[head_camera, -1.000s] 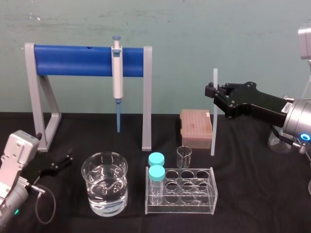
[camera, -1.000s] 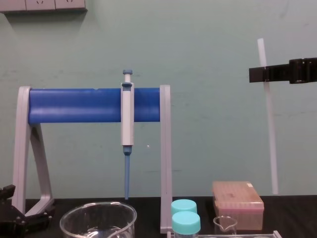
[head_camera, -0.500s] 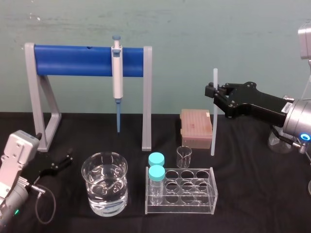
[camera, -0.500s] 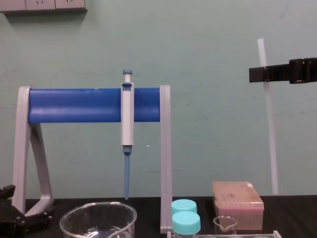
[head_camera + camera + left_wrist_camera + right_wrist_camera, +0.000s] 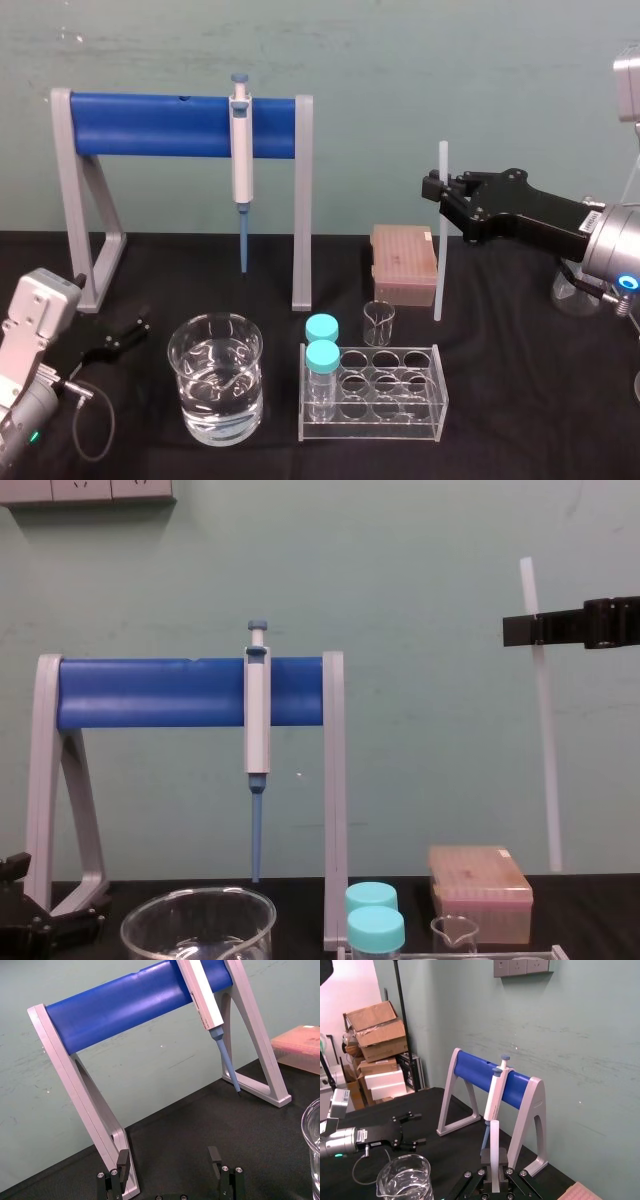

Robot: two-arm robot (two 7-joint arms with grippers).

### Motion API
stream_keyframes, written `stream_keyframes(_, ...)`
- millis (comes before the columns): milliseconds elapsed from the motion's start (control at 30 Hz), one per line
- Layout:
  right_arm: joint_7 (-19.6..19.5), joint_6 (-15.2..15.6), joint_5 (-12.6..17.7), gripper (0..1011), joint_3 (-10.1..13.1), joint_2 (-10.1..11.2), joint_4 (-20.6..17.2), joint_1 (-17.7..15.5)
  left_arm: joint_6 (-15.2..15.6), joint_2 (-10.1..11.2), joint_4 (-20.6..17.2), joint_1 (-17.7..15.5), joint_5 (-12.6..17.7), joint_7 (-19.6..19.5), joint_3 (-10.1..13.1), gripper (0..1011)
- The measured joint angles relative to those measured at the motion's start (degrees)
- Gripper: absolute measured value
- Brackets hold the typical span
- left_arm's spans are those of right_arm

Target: Pick up the stirring rod with one hand, then place it down.

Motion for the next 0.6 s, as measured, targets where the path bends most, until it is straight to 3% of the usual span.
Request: stream_keyframes(600, 1.0, -0.6, 0.0, 69, -0.2, -0.5, 0.7, -0.3, 0.0, 0.0, 0.0, 0.0, 0.0, 0.0, 0.0, 1005)
